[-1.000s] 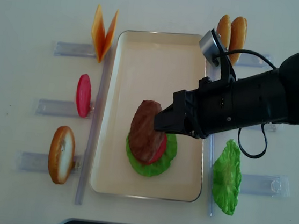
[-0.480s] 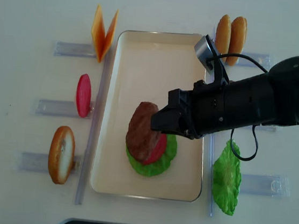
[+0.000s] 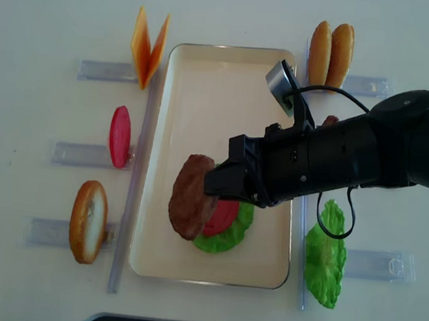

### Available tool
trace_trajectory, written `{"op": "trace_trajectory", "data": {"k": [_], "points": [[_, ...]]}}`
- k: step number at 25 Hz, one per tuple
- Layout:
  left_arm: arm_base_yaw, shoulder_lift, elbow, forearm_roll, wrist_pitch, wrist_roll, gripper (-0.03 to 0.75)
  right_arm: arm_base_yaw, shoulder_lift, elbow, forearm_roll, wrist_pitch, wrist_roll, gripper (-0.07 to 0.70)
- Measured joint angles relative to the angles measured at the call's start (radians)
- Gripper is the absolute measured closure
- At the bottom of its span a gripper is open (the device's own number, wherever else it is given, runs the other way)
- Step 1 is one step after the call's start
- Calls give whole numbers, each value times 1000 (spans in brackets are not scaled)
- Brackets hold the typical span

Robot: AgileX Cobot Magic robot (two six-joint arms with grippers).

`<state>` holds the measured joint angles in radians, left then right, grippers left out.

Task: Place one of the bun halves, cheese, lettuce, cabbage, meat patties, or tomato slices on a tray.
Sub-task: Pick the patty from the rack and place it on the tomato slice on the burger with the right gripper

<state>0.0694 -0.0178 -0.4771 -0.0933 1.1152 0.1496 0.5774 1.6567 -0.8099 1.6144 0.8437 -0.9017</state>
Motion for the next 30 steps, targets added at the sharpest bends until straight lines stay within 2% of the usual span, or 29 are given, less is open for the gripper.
{"op": "trace_trajectory", "data": {"k": [16,30], "points": [[0,0,0,0,0,0,722,27,0,0,25,-1,-10,465],[0,0,0,0,0,0,722,19,0,0,5,-72,-64,465]]}}
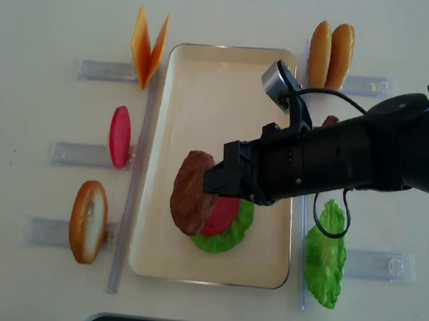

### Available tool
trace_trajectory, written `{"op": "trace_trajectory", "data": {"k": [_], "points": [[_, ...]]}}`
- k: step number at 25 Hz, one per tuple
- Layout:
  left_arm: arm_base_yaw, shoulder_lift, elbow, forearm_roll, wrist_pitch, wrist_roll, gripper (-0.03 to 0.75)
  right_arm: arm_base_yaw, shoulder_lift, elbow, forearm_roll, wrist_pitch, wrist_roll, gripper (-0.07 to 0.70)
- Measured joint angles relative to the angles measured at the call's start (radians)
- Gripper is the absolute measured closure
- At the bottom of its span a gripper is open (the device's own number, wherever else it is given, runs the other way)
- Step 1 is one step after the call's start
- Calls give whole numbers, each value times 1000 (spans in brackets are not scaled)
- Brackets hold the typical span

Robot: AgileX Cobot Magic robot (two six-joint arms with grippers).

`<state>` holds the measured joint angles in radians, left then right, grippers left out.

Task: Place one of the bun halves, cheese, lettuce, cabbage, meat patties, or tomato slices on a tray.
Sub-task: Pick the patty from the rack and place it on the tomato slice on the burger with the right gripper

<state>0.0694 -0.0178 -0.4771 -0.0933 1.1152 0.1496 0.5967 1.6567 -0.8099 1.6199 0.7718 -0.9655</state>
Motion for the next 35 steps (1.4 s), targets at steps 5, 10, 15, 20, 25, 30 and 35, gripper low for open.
{"op": "trace_trajectory", "data": {"k": [5,10,15,20,25,30,35], "points": [[0,0,0,0,0,0,722,-24,0,0,-32,-3,-1,465],[0,0,0,0,0,0,722,-32,1,0,-43,1,-1,465],[0,0,0,0,0,0,722,-34,34,0,-51,35,-1,465],[0,0,0,0,0,0,722,-34,55,0,-42,39,-14,465],[0,0,0,0,0,0,722,-41,59,0,-37,40,-26,465],[0,0,0,0,0,0,722,-72,59,0,-36,51,-26,465],[0,0,0,0,0,0,722,-80,71,0,-36,76,-27,465]]}}
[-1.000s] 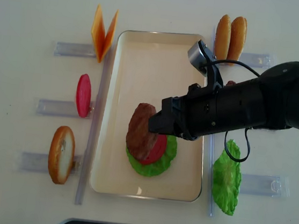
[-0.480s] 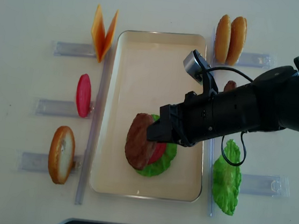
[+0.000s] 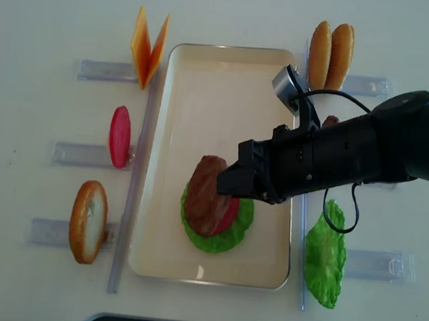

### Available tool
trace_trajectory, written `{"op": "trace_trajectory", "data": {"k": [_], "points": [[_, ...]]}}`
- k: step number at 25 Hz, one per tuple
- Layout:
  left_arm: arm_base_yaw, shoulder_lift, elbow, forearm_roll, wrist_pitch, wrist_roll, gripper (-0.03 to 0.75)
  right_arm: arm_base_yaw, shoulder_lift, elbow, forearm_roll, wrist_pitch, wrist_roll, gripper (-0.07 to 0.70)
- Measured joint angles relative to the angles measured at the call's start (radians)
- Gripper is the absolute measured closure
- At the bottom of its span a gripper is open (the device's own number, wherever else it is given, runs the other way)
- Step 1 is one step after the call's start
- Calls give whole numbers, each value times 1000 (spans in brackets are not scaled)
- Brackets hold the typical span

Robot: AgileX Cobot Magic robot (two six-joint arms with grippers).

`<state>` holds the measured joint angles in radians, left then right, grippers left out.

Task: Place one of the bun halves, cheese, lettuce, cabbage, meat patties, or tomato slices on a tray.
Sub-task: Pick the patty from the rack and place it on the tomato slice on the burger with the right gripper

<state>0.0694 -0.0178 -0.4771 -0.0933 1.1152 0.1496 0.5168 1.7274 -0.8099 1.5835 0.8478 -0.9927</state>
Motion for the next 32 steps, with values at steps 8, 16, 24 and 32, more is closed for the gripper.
{"op": "trace_trajectory", "data": {"k": [8,16,24,32], "points": [[0,0,0,0,0,0,722,0,28,0,18,16,-22,465],[0,0,0,0,0,0,722,0,28,0,25,0,-36,465],[0,0,0,0,0,0,722,0,28,0,21,-8,-51,465],[0,0,0,0,0,0,722,0,28,0,0,-16,-52,465]]}}
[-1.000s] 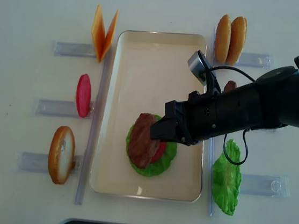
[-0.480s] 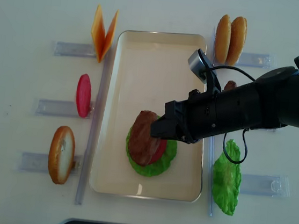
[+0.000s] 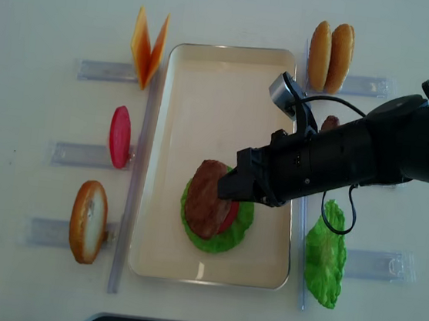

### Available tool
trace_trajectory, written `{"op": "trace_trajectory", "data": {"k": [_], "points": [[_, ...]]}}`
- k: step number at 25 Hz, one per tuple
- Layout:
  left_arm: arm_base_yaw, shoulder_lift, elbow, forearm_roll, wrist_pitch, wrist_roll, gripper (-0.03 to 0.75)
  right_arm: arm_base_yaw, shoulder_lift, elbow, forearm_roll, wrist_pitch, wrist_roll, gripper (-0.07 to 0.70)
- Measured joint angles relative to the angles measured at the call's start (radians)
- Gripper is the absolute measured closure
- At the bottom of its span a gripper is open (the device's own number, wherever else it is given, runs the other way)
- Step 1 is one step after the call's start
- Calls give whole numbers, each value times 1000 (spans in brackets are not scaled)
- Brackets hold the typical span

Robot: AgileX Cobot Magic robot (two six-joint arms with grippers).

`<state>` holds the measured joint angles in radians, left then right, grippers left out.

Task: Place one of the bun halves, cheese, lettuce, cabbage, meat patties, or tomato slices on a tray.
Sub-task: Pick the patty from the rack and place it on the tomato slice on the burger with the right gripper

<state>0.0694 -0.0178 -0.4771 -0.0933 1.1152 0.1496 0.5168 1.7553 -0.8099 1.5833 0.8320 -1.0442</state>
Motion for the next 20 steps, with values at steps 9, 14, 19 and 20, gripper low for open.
{"op": "trace_trajectory", "data": {"k": [9,14,19,20], "points": [[0,0,0,0,0,0,722,0,0,0,-6,-26,0,465],[0,0,0,0,0,0,722,0,0,0,-6,-41,0,465],[0,0,0,0,0,0,722,0,0,0,-7,-61,0,395],[0,0,0,0,0,0,722,0,0,0,-9,-68,0,360]]}}
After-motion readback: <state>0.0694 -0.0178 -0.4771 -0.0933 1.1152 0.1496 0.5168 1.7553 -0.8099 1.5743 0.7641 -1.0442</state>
